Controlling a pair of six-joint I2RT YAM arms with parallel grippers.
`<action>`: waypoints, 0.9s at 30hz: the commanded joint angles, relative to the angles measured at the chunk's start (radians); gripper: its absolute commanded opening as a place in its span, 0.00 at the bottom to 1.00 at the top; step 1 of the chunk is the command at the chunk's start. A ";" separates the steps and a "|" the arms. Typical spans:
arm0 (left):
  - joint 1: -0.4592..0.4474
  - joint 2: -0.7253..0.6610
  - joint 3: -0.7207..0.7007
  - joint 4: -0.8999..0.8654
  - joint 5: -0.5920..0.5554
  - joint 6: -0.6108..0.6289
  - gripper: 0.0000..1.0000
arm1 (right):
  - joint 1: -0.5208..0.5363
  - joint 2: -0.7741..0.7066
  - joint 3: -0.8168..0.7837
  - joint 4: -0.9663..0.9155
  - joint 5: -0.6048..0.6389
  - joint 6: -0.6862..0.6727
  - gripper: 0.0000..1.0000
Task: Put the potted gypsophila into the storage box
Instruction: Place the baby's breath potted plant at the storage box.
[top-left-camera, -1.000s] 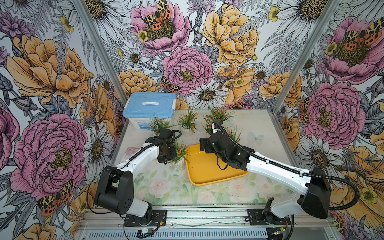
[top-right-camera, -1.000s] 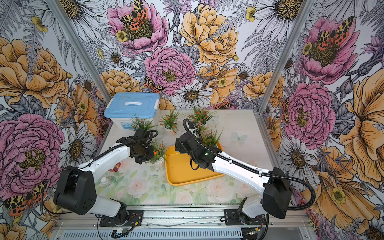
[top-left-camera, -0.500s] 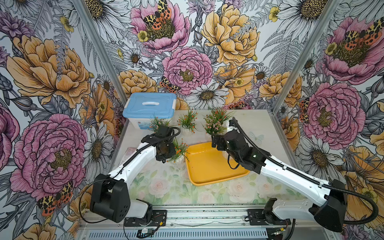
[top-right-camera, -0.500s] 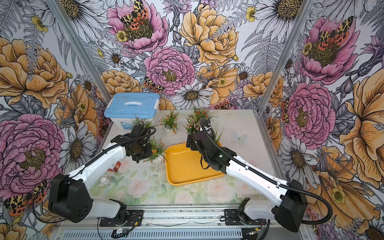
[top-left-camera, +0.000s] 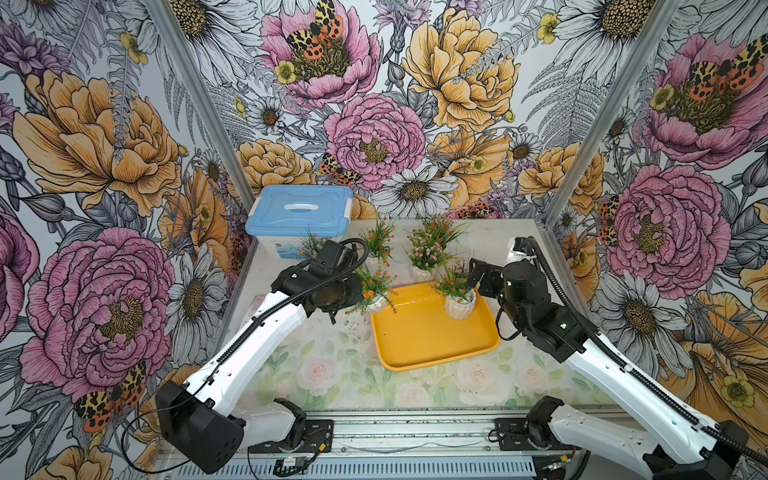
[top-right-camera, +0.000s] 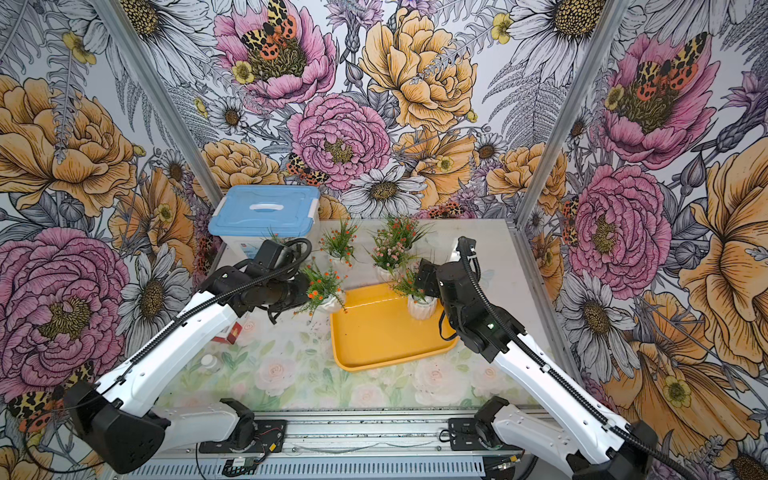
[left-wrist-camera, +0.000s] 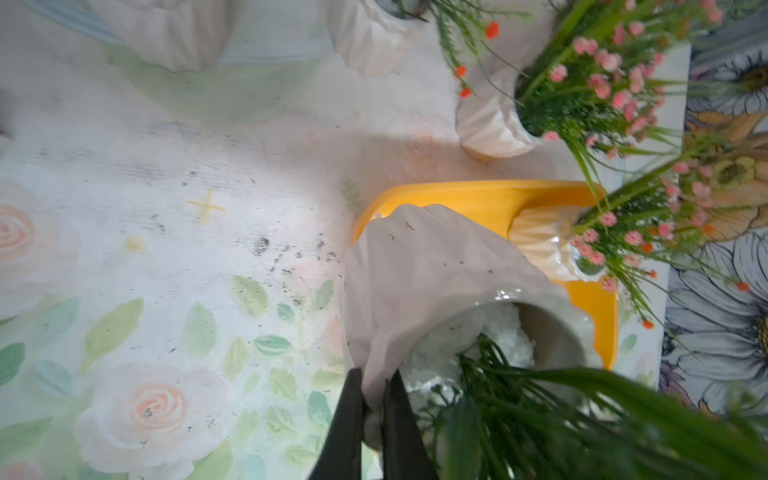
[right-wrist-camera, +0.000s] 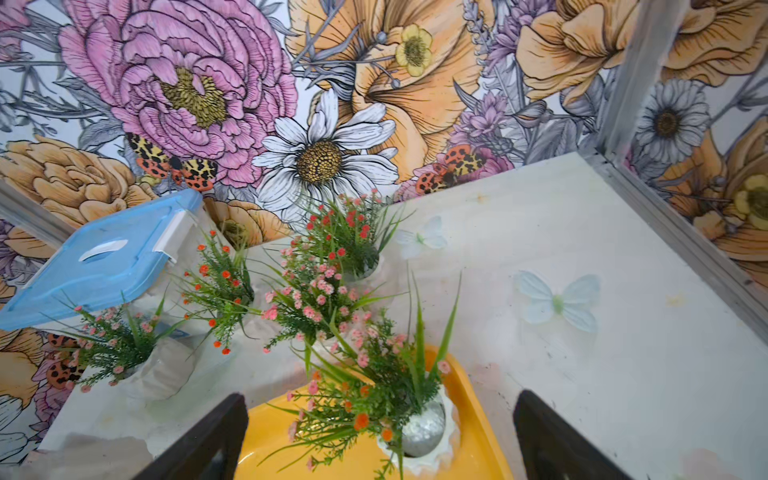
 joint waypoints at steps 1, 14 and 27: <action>-0.101 0.085 0.066 0.054 -0.002 -0.032 0.00 | -0.058 -0.017 -0.034 -0.076 -0.051 0.012 0.99; -0.291 0.487 0.261 0.202 0.042 0.001 0.00 | -0.117 -0.144 -0.150 -0.125 -0.130 0.107 0.99; -0.410 0.843 0.591 0.205 0.168 0.024 0.00 | -0.229 -0.253 -0.122 -0.268 -0.084 0.088 0.99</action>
